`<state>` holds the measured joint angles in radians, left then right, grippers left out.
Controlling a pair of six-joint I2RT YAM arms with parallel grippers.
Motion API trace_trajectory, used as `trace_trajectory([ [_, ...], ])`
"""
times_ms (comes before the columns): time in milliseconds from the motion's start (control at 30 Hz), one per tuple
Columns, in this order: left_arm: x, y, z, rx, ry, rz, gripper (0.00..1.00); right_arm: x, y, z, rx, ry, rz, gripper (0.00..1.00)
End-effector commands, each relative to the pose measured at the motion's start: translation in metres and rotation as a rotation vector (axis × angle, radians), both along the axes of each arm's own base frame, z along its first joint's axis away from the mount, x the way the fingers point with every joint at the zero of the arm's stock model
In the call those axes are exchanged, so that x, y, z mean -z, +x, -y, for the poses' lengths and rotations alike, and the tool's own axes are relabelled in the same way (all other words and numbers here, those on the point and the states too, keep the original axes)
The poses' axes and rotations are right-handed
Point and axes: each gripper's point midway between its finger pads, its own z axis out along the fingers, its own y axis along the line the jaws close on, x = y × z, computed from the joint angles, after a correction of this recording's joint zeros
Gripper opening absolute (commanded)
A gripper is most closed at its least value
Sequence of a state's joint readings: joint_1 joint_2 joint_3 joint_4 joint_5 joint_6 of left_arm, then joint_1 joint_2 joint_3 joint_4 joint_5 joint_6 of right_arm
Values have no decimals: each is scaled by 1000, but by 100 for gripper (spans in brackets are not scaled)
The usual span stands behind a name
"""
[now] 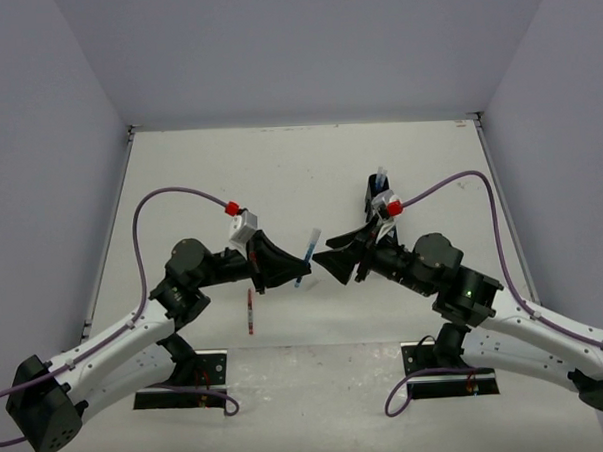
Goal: Sort the stationery into containers
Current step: Close the pen cap on the pen, then place the pen in the storage box.
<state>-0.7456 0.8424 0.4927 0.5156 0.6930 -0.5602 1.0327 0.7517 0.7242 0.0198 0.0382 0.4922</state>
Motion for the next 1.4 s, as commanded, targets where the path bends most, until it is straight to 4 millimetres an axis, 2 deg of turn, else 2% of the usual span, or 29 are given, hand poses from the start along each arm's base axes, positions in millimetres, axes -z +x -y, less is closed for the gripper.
trace_trajectory([
  [0,-9,-2,-1,7,-43,30,0,-9,-10,4,-53,-28,34,55],
  [200,-5,-9,2,58,-44,23,0,-23,-15,1,-96,-16,63,50],
  [400,6,-10,2,61,-32,19,0,-49,-18,-2,-112,36,93,49],
  [500,9,-11,2,65,-35,15,0,-55,-11,-3,-84,41,95,47],
  [600,7,-14,1,73,-42,19,0,-54,-6,-10,-87,31,86,39],
  [733,7,-16,0,74,-41,29,0,-51,-6,-16,-104,26,73,22],
  [867,3,-16,-2,66,-46,40,0,-48,-5,-17,-102,20,66,19],
  [1000,0,-16,-2,65,-51,49,0,-44,-3,-14,-81,18,64,1],
  [1367,13,-18,-3,74,-42,24,0,-66,2,3,-19,66,107,0],
])
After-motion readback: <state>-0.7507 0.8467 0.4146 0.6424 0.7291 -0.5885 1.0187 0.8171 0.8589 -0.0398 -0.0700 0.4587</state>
